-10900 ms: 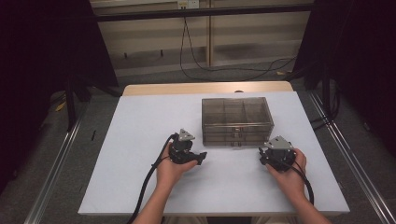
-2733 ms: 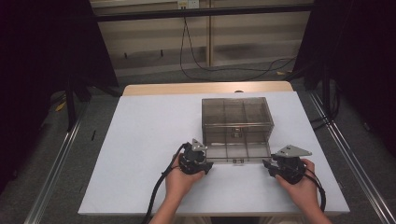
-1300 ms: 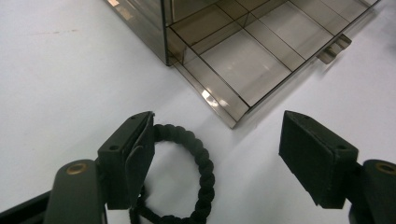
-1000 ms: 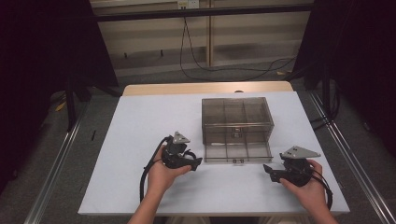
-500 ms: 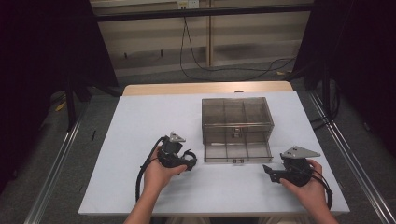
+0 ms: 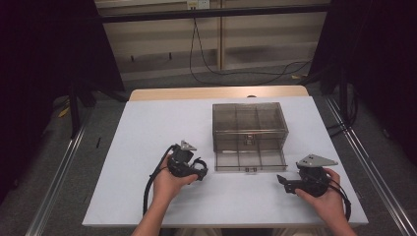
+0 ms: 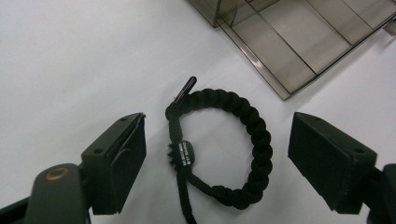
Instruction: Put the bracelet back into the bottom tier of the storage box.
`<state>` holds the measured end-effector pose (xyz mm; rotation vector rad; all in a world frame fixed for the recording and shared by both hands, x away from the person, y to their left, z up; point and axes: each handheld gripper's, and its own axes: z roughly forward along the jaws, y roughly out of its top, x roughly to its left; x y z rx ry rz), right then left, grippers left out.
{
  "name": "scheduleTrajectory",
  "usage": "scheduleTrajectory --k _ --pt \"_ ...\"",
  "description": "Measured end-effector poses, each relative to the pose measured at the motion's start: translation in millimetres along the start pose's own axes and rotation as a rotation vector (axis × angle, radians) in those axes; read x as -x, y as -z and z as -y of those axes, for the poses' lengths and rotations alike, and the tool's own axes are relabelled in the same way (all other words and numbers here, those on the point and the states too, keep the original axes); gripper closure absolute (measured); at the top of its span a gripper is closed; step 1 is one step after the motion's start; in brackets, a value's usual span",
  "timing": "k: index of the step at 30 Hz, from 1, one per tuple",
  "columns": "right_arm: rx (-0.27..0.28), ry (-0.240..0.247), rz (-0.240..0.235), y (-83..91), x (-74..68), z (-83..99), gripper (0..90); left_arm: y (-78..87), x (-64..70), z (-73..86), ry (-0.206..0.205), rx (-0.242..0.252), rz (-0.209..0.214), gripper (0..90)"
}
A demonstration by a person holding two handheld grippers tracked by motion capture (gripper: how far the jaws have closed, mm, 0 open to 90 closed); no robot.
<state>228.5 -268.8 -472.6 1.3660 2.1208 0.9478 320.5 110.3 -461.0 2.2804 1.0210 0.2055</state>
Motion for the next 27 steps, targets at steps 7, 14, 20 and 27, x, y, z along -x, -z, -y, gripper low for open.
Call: scheduleTrajectory --k 7,14,20,27 --pt "-0.005 -0.009 -0.004 -0.6 3.0 0.8 15.3 -3.1 0.3 -0.4 -0.005 -0.014 -0.006 24.5" --pt "-0.008 0.001 -0.006 -2.8 1.9 0.2 14.7 -4.9 1.9 0.1 -0.026 -0.047 -0.002 32.3" --pt "-0.014 0.0 -0.013 -4.2 0.8 0.4 14.2 -4.5 2.0 -0.2 -0.036 -0.079 -0.01 36.1" --pt "-0.027 0.016 -0.012 -6.8 -0.6 1.2 14.0 -3.1 4.3 -1.0 -0.042 -0.094 -0.032 47.3"
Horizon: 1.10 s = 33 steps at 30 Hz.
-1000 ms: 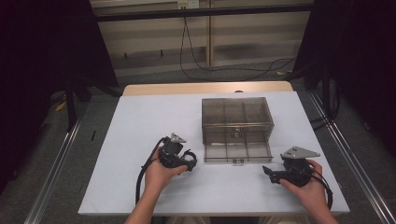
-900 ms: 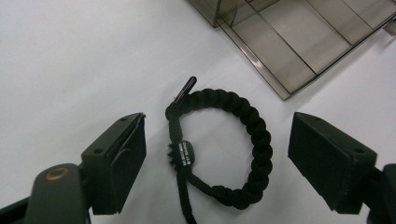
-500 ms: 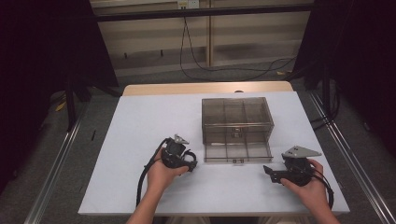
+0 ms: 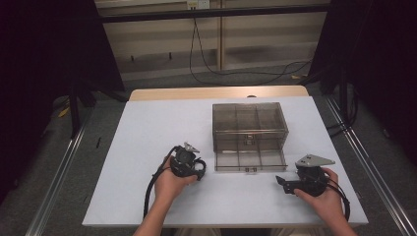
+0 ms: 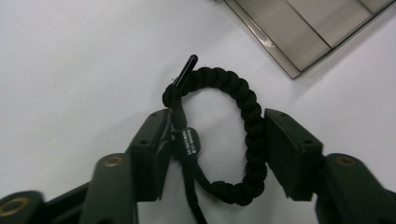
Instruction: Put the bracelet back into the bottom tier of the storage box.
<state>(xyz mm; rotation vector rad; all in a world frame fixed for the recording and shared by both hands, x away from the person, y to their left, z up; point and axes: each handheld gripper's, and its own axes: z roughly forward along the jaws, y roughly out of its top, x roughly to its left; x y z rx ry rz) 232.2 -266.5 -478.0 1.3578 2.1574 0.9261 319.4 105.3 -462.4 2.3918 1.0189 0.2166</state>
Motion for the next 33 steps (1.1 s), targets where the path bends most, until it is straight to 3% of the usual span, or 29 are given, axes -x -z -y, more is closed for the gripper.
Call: scheduleTrajectory --k 3,8,14,15,25,33 --pt "-0.003 0.01 -0.005 -1.5 -1.8 -0.3 13.8 1.7 0.8 -0.7 -0.002 -0.019 0.0 54.8" --pt "-0.008 0.012 -0.002 -1.8 -3.2 -0.5 13.6 2.8 -0.1 -1.4 0.017 -0.034 0.015 59.3" --pt "-0.006 0.015 -0.004 -2.0 -2.9 -0.6 13.3 5.5 3.3 -6.9 -0.006 -0.099 0.012 69.2" --pt "-0.006 0.017 -0.004 -2.1 -3.0 -0.8 13.3 6.3 3.9 -8.1 0.009 -0.109 0.018 69.8" --pt "-0.005 0.012 -0.01 -2.1 -4.1 -1.2 12.7 13.3 1.0 -8.6 0.067 -0.084 0.053 70.6" --pt "-0.007 0.015 -0.013 -2.8 -5.4 -1.7 12.4 26.8 -0.8 -18.9 0.051 -0.054 0.059 70.5"
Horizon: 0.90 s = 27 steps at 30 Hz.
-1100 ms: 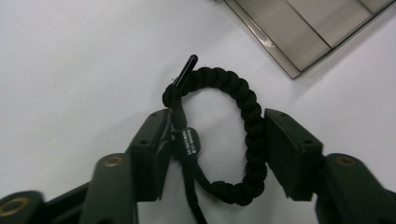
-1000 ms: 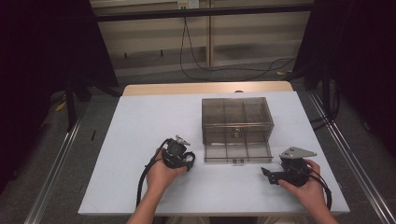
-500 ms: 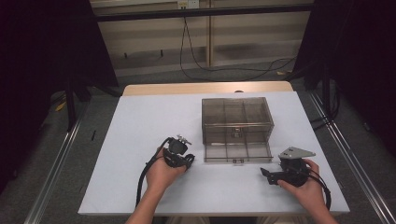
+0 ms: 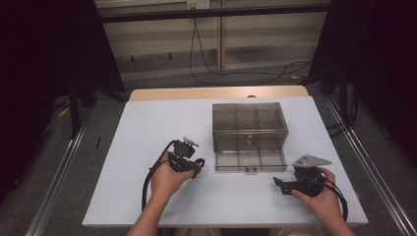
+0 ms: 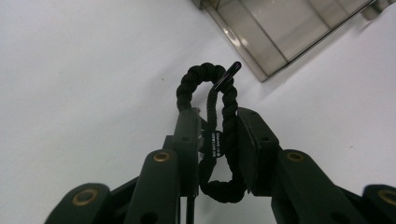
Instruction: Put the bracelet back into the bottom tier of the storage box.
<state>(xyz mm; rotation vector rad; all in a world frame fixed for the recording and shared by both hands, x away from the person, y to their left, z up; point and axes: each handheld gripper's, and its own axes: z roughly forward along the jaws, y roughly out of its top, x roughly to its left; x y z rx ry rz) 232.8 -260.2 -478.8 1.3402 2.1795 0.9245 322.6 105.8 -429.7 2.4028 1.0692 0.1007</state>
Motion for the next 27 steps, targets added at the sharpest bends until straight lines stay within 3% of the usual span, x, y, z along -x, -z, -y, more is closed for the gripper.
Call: scheduleTrajectory --k 13,23,27 --pt "0.002 0.003 -0.004 0.7 0.0 -0.5 12.3 10.0 4.3 -15.0 0.0 0.035 0.025 70.4" --pt "0.009 -0.003 -0.006 1.9 0.9 -1.2 12.3 15.0 10.4 -29.9 -0.03 0.035 0.03 70.4" --pt "0.01 -0.004 -0.008 2.5 1.4 -1.5 12.3 16.3 10.8 -33.2 -0.022 0.03 0.035 70.3"
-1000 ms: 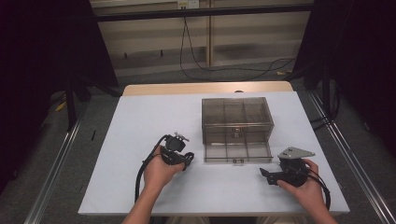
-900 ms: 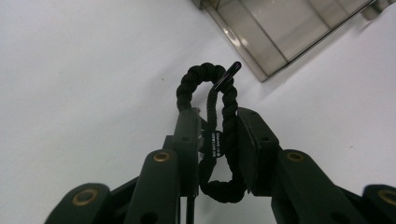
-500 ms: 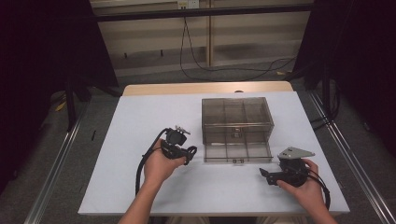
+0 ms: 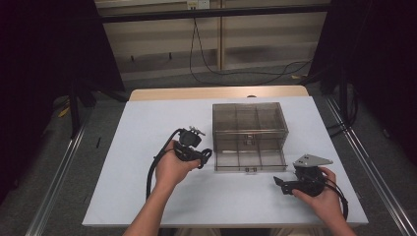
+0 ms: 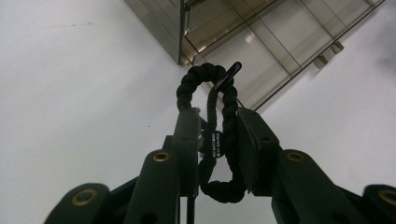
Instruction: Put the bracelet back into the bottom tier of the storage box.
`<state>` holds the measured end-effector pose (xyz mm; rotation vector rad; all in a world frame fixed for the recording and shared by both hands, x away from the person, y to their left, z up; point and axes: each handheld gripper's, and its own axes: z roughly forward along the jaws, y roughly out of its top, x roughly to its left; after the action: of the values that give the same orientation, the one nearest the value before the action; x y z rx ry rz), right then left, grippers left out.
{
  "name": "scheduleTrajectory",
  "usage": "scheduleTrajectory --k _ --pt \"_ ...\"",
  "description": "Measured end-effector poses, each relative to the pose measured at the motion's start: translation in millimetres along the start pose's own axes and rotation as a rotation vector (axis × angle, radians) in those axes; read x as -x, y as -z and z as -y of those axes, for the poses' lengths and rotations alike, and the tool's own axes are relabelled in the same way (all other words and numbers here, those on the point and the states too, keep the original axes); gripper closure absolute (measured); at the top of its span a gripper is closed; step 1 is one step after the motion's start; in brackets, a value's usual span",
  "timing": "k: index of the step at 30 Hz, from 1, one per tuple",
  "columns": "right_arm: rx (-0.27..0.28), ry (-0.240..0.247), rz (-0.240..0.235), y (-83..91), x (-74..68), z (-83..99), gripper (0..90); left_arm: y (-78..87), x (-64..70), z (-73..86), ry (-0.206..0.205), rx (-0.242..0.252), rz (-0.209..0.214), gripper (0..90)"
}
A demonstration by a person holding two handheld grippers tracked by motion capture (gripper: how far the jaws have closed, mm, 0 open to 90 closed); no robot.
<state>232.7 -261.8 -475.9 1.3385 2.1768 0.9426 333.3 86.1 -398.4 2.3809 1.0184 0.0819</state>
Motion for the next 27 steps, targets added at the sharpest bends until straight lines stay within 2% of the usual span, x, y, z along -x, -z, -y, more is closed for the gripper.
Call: scheduleTrajectory --k 15,16,27 --pt "0.003 0.001 -0.002 0.3 0.8 -0.7 12.4 4.5 4.8 -13.8 -0.002 0.019 0.01 70.2" --pt "0.004 -0.001 -0.004 0.2 0.7 -0.8 12.3 5.0 4.8 -15.0 -0.011 0.017 0.012 70.2" --pt "0.008 -0.002 -0.002 0.6 0.5 -1.2 12.3 0.0 11.1 -22.1 -0.008 0.018 0.022 70.1"
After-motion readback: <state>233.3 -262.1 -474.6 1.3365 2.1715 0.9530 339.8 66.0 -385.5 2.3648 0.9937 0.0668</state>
